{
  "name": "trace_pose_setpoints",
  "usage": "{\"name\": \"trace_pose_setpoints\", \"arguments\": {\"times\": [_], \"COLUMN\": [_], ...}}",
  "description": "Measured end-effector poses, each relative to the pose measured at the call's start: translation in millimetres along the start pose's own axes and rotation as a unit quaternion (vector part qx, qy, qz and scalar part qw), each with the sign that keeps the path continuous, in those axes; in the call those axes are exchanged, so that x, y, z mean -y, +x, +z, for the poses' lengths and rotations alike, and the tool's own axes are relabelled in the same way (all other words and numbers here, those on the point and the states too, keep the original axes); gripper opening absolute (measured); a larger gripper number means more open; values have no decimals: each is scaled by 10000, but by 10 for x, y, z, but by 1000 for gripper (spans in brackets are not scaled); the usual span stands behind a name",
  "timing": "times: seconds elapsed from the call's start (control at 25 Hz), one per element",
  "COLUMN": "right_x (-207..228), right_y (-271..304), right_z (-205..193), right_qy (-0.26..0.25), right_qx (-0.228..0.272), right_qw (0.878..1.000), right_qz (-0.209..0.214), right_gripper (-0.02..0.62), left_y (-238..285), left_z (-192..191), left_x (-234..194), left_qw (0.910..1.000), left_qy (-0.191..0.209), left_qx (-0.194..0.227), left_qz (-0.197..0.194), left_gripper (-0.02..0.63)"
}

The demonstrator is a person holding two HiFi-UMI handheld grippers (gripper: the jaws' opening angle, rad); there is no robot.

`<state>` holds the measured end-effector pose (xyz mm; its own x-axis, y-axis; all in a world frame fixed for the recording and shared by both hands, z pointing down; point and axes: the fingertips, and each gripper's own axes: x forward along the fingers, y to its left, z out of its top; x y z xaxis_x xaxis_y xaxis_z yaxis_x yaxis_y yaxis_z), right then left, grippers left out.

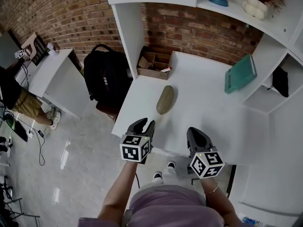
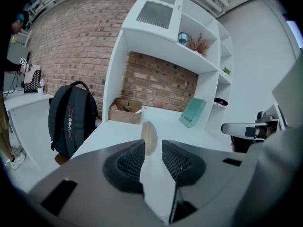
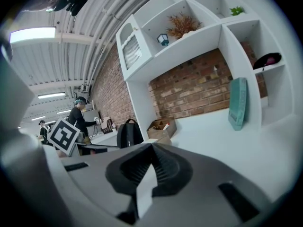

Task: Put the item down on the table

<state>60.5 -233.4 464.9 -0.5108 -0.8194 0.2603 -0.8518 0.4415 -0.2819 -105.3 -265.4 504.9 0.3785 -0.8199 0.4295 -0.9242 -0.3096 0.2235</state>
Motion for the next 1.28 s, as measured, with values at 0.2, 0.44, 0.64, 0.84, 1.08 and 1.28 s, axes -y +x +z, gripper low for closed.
{"name": "trace_pose_setpoints", "arguments": {"times": [0.2,0.44,0.64,0.84,1.08,1.28], "right_x": [-86,-193,-272,-370,-458,-507], "right_y": [-44,-103,-152,-160,-138,-95], "right_z": [-47,-83,-124,-201,-274,-317], "right_qy": [-32,-59,-103,-178,-256,-337], "right_qx": [-22,-34,-64,-146,-338,-480], "right_qw": [10000,10000,9999,9997,9989,9981], "right_qz": [16,44,29,94,183,187], "right_gripper": [2,2,2,2,0,0], "left_y": [-200,-402,-549,-698,-856,-916], "left_z": [-77,-145,-177,-161,-178,-211], "left_x": [-30,-76,-80,-89,-116,-178], "left_qw": [9999,9997,9995,9990,9981,9978], "left_qy": [-42,-112,-63,-71,-215,-270], "left_qx": [70,131,191,345,487,490], "left_qz": [98,196,247,283,310,352], "left_gripper": [69,29,7,2,1,1]}}
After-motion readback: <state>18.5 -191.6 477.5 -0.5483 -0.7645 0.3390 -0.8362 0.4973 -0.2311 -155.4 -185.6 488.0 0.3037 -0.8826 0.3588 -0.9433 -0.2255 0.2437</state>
